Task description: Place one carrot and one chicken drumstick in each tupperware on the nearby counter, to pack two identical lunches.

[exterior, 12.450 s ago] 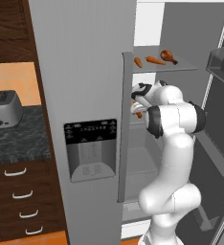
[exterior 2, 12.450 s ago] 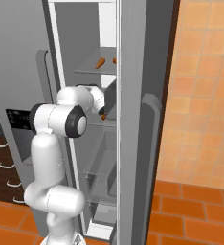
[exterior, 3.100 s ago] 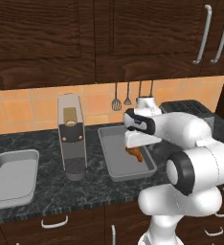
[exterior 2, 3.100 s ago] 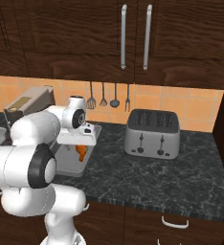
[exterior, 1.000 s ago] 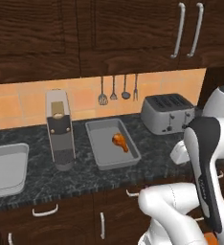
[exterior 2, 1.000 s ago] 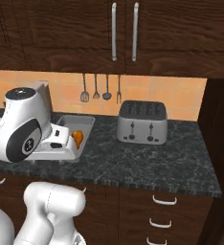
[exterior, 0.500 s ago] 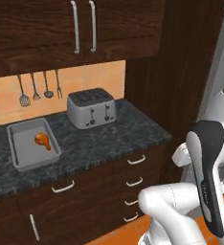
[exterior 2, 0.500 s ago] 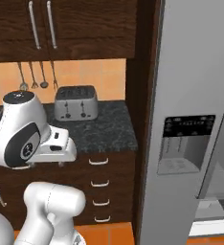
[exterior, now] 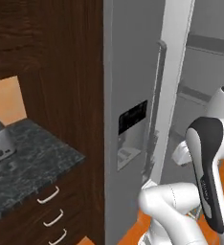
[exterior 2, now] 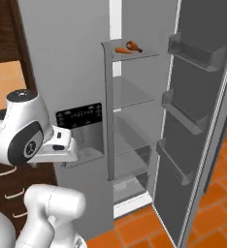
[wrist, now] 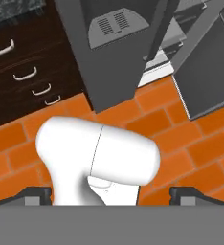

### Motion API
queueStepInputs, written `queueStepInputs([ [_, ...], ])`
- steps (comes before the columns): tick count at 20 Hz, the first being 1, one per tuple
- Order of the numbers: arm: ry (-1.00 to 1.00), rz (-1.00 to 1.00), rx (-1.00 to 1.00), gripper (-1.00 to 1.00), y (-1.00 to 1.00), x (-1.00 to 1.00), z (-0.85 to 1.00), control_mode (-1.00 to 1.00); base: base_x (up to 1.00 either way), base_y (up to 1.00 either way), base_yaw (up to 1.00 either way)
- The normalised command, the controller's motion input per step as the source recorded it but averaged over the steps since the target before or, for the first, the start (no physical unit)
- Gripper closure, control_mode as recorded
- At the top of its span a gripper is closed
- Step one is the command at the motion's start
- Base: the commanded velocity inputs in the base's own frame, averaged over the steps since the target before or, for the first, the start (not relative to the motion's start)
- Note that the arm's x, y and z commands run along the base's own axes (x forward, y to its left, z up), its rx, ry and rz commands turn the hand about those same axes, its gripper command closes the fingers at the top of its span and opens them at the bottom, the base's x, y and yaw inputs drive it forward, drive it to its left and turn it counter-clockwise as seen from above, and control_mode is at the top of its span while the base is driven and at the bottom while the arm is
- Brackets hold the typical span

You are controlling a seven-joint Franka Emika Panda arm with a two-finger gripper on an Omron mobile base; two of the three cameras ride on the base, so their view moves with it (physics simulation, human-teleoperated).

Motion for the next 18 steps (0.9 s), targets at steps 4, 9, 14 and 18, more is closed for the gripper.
queueStepInputs([
  [4, 0.0, 0.0, 0.0, -1.0, 0.0, 0.0, 0.0, 1.0, 0.2, -0.77, -0.1],
  [9, 0.0, 0.0, 0.0, -1.0, 0.0, 0.0, 0.0, 1.0, 0.59, -0.48, 0.17],
  [14, 0.0, 0.0, 0.0, -1.0, 0.0, 0.0, 0.0, 1.0, 0.38, -0.29, 0.34],
  [18, 0.0, 0.0, 0.0, -1.0, 0.0, 0.0, 0.0, 1.0, 0.48, 0.0, 0.38],
])
